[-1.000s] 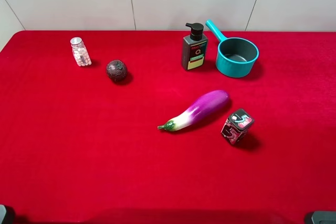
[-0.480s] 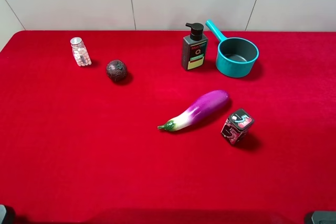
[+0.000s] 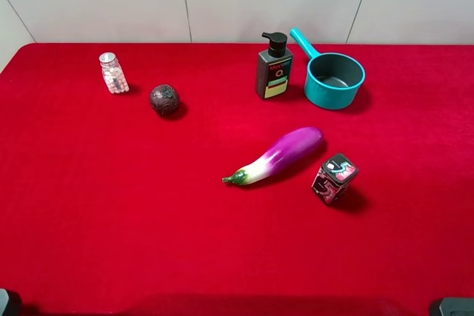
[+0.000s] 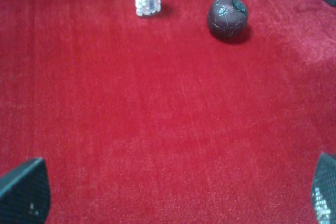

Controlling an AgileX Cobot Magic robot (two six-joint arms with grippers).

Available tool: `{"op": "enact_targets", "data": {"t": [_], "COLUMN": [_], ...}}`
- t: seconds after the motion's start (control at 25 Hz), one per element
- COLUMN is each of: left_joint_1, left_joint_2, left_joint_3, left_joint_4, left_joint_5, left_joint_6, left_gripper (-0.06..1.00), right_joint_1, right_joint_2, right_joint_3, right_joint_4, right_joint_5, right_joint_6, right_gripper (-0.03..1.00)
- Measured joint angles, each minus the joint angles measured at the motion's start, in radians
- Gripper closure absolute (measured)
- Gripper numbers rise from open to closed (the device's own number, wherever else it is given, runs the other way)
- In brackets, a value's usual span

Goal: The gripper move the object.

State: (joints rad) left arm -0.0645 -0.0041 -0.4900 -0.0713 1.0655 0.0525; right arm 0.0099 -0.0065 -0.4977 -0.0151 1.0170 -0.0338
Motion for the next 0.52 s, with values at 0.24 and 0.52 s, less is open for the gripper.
{"op": "enact_targets", "data": {"t": [0.24, 0.52], "left_joint_1": [0.000, 0.000], "left_joint_2": [0.000, 0.000], "left_joint_3": [0.000, 0.000], "left_joint_4": [0.001, 0.001], "left_joint_5": [0.000, 0.000], "left_joint_6": [0.000, 0.000], "left_gripper": [-0.05, -0.05], "right_joint_1": [0.000, 0.000], "right_joint_2": [0.000, 0.000], "right_joint_3": [0.000, 0.000], "right_joint_4": [0.000, 0.000], "right_joint_5": [0.000, 0.000], "right_joint_6": [0.000, 0.000], "right_gripper": [0.27, 0.27]}}
